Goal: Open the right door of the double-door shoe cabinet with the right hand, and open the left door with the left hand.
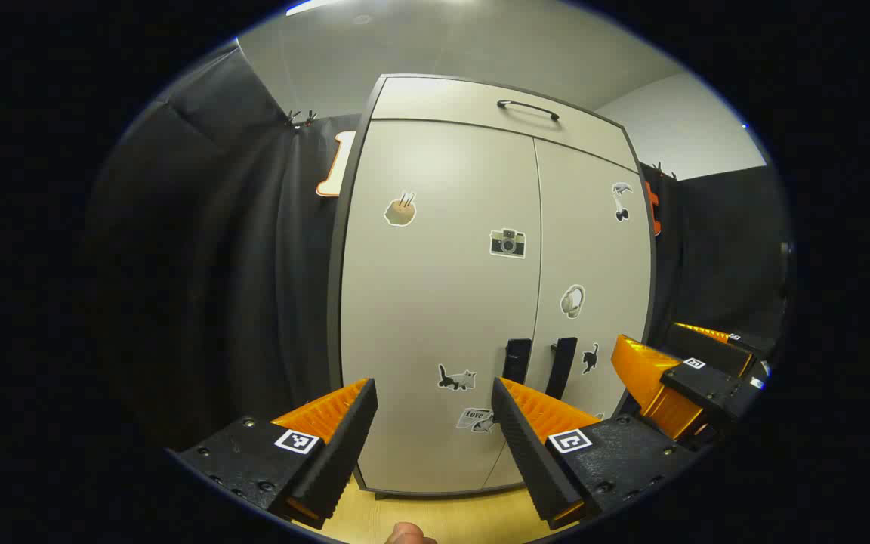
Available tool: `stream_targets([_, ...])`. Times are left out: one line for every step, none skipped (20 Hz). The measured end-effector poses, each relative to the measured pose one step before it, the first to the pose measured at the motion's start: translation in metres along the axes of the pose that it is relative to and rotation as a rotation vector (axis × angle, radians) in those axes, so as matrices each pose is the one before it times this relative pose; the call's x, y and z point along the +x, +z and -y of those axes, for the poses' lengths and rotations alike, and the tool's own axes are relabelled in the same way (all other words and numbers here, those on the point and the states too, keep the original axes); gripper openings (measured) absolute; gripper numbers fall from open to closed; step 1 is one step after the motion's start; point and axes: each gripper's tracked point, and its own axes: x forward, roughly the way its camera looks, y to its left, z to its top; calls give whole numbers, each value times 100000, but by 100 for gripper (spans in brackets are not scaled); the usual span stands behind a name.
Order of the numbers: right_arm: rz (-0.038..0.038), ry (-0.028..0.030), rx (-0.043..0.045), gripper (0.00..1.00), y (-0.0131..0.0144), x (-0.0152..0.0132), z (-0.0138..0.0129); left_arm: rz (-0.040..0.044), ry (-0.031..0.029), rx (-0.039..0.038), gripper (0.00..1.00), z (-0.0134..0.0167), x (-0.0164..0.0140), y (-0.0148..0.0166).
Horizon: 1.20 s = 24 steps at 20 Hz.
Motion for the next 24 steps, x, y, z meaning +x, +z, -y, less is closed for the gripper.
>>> stream_targets([-588, 92, -14, 98, -219, 362, -125, 231, 366, -77, 95, -174, -72, 83])
stream_targets([-484, 94, 217, 98, -292, 265, -25, 185, 565, -102, 95, -200, -90, 162])
stream_targets([-628, 168, 189, 98, -161, 351, -94, 239, 775, -65, 94, -303, -61, 2])
stream_targets([-552, 283, 189, 98, -301, 313, -122, 193, 776, -56, 95, -299, -60, 173])
stream_targets([-324, 249, -41, 98, -163, 330, -149, 194, 767, 29, 95, -234, -51, 50])
stream_targets([-738, -114, -288, 98, -273, 307, 69, 149, 771, 144, 95, -258, -79, 151])
stream_targets([-552, -228, -364, 98, -257, 240, -26, -5, 830, 231, 95, -302, 0, -14])
stream_targets([-373, 72, 26, 98, -295, 187, -32, 155, 722, 276, 95, -264, -63, 70])
stream_targets([-752, 143, 319, 94, -248, 282, -13, 175, 593, 168, 95, -182, -11, 96])
stream_targets([-627, 199, 303, 98, -319, 418, -111, 61, 696, 230, 95, -253, 11, 11])
stream_targets([-619, 207, 178, 98, -207, 384, -118, 154, 721, 215, 95, -194, -21, 120])
stream_targets([-659, 51, -134, 98, -368, 434, 13, 191, 482, 20, 95, -155, -2, 59])
stream_targets([-718, 295, -212, 98, -203, 373, -156, 96, 460, -72, 95, -156, -5, 65])
stream_targets([-749, 266, -276, 96, -431, 451, -139, -6, 496, -146, 93, -155, 39, 20])
stream_targets([-1064, 187, -316, 96, -361, 439, -125, 43, 469, -123, 93, -162, 11, 55])
stream_targets([-816, 176, -29, 94, -472, 456, -127, -73, 565, 84, 96, -217, -34, 37])
stream_targets([-894, 247, -83, 93, -333, 454, -162, -71, 553, 145, 95, -232, 110, -63])
stream_targets([-916, 123, -263, 91, -422, 515, -104, -109, 680, 230, 94, -242, 51, 16])
stream_targets([-669, -231, -179, 89, -275, 494, 12, -146, 705, 206, 93, -280, 63, -41])
stream_targets([-858, 295, -125, 86, -378, 511, -107, -124, 780, 83, 93, -268, 77, -67])
stream_targets([-898, -135, -213, 84, -278, 446, -28, -33, 723, -108, 93, -255, 61, 40])
stream_targets([-248, 922, -123, 84, -219, 401, -238, -142, 458, -41, 95, -229, -22, -51])
stream_targets([-414, -1109, -24, 83, -179, 371, 99, -221, 479, 99, 95, -203, 44, -69])
stream_targets([-308, 36, -213, 78, -214, 389, 103, -254, 361, 138, 94, -184, 104, -44])
